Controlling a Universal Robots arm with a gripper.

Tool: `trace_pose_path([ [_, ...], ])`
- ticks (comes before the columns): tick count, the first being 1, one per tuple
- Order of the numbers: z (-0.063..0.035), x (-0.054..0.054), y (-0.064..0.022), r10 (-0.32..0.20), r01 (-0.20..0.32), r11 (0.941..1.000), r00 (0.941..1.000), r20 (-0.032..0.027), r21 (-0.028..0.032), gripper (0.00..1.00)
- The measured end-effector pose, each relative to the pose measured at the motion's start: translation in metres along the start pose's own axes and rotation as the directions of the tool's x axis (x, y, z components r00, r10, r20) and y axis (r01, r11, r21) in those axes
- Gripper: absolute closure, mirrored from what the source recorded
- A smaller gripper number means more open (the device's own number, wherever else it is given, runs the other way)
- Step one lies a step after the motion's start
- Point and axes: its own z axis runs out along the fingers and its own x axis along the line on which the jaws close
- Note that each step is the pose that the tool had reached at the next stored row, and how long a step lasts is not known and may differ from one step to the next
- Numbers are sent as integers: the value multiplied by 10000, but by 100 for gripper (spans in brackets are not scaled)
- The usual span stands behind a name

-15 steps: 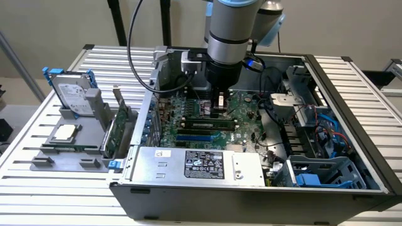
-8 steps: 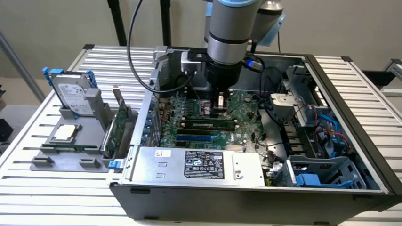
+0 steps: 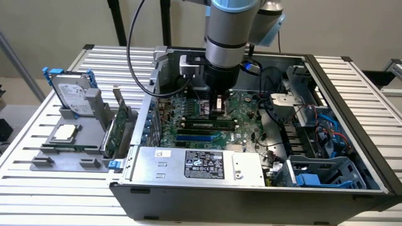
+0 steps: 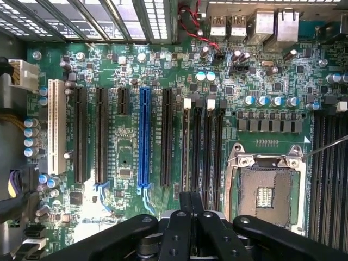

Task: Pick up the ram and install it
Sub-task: 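Press down the ram until it locks into place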

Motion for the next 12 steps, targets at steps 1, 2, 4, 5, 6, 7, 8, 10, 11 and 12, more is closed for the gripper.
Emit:
trace_pose_path([
  [1, 11, 0, 1, 1, -1, 10000, 10000, 0, 2, 100],
  [2, 23, 0, 1, 2, -2, 10000, 10000, -1, 4, 100],
  [4, 46, 0, 3, 2, -2, 10000, 10000, -2, 6, 100],
  [5, 60, -1, 5, 3, -3, 10000, 10000, -1, 8, 100],
  [6, 74, -1, 5, 1, -1, 10000, 10000, -2, 10, 100],
  [7, 88, 0, 7, 1, -1, 10000, 10000, -10, 11, 100],
  [8, 103, 1, 8, 0, 0, 10000, 10000, -17, 12, 100],
  [10, 139, 1, 10, 1, -1, 10000, 10000, -17, 21, 100],
  [11, 153, 1, 11, 1, -1, 10000, 10000, -19, 25, 100],
  [12, 154, 0, 11, 1, -1, 10000, 10000, -18, 25, 100],
])
